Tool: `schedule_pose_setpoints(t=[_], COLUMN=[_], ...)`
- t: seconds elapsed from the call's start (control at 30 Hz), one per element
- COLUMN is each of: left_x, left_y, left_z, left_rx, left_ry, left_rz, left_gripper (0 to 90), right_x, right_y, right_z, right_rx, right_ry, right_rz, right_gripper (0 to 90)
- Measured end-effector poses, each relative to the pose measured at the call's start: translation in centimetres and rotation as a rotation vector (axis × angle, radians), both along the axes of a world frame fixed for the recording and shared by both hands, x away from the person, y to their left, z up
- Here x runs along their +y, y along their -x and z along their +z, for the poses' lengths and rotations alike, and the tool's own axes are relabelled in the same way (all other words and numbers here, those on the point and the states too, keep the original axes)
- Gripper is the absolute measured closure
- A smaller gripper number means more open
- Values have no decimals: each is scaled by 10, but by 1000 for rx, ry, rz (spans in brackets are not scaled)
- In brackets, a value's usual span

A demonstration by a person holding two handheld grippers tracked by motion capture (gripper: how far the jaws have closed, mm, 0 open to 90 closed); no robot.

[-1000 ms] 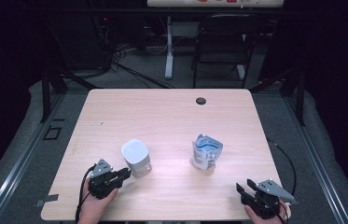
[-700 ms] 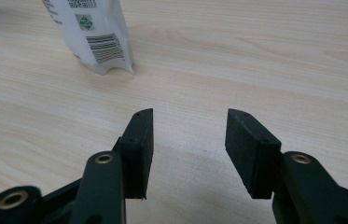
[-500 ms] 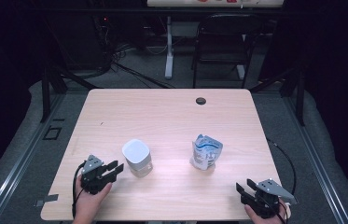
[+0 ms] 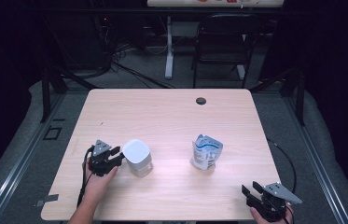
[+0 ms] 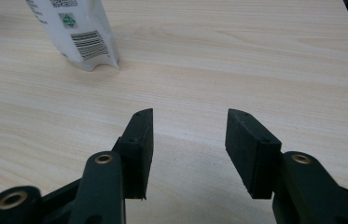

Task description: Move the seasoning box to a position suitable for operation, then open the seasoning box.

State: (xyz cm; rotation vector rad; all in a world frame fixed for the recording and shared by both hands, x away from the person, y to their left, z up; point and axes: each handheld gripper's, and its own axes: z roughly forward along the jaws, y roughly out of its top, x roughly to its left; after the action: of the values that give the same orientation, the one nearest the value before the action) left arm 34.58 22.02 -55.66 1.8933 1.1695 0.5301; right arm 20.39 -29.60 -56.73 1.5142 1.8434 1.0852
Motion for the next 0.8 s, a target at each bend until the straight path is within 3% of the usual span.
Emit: schedule_pose_setpoints(t=[0.1,0.17,0.23,0.47,0.8], left_x=[-4,-5,-9,-13,-15], left_y=[-6,-9,-11,-6,7], left_z=[-2,-3,-5,-1,-2], left_rx=[-5,30,24,14,-3], left_ry=[18,33,4,-79,-105], left_rz=[-16,-35,-40,-50,2], left_gripper=[635,715,762,799,826], right_x=[-3,-4,-5,-12,-9], right_y=[2,3,5,9,8], right_z=[-1,-1,-2,0,-1], right_rx=[3,7,10,9,11], right_ry=[-11,-8,-12,-23,-33], right_rz=[-9,-11,-13,-32,-21], right_gripper=[521,520,520,520,520])
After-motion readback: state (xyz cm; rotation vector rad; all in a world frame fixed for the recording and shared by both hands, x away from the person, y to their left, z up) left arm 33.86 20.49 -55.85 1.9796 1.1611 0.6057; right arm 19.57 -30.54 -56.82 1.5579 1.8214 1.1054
